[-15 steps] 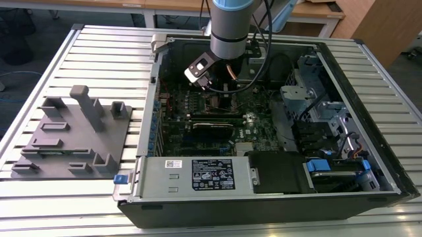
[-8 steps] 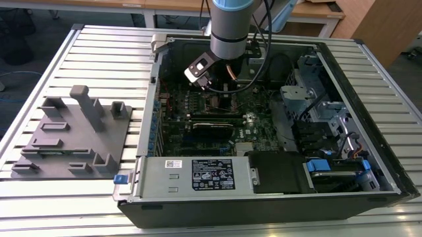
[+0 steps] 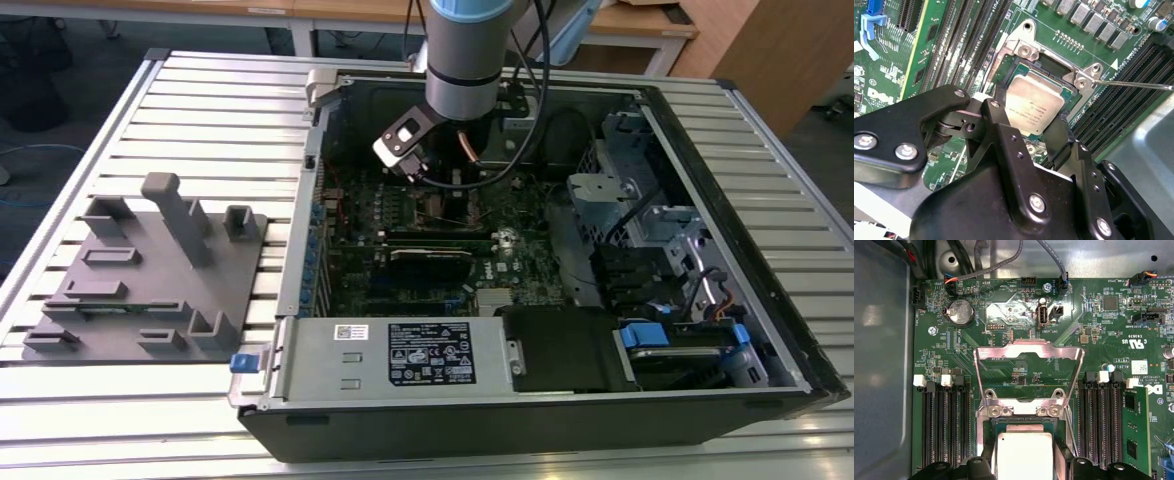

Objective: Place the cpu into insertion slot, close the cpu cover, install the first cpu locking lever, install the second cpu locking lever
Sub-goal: 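Place the cpu into insertion slot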

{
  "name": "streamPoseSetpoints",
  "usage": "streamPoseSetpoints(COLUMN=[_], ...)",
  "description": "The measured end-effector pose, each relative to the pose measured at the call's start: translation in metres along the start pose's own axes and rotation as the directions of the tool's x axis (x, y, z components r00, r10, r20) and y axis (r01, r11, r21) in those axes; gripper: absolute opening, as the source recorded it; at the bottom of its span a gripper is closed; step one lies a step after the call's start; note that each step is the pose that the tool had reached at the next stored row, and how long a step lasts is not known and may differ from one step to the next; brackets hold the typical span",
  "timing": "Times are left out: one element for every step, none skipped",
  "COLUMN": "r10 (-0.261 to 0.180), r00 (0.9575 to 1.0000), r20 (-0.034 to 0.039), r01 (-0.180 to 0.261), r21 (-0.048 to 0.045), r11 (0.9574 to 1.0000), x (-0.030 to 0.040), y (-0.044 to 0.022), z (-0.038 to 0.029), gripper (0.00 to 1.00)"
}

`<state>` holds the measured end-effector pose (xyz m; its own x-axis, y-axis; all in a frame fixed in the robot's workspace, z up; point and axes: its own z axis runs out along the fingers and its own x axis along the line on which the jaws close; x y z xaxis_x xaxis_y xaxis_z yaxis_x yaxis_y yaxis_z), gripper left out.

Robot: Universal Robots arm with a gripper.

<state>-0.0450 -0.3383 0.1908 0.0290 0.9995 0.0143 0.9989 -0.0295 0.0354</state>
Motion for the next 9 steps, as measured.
streamPoseSetpoints(r10=[0.0,0.0,0.0,0.0,0.0,0.0,0.0,0.0,0.0], r00=[1.0,1.0,1.0,1.0,1.0,1.0,1.0,1.0,1.0], r20=[0.0,-0.0003,-0.0008,-0.0008,-0.0006,-0.0002,0.0,0.0001,0.0001], r01=[0.0,0.0,0.0,0.0,0.0,0.0,0.0,0.0,0.0], r21=[0.0,-0.0001,-0.0005,-0.0005,-0.0004,-0.0001,0.0,0.0,0.0], r11=[1.0,1.0,1.0,1.0,1.0,1.0,1.0,1.0,1.0], x=[0.0,0.0,0.0001,0.0001,0.0001,0.0,0.0,0.0,0.0], y=[0.0,0.0,0.0001,0.0,0.0,0.0,0.0,0.0,0.0], z=[0.0,0.0001,0.0003,0.0003,0.0002,0.0001,0.0,0.0,-0.0001], gripper=[0.54,0.54,0.55,0.55,0.61,0.61,0.61,0.61,0.61])
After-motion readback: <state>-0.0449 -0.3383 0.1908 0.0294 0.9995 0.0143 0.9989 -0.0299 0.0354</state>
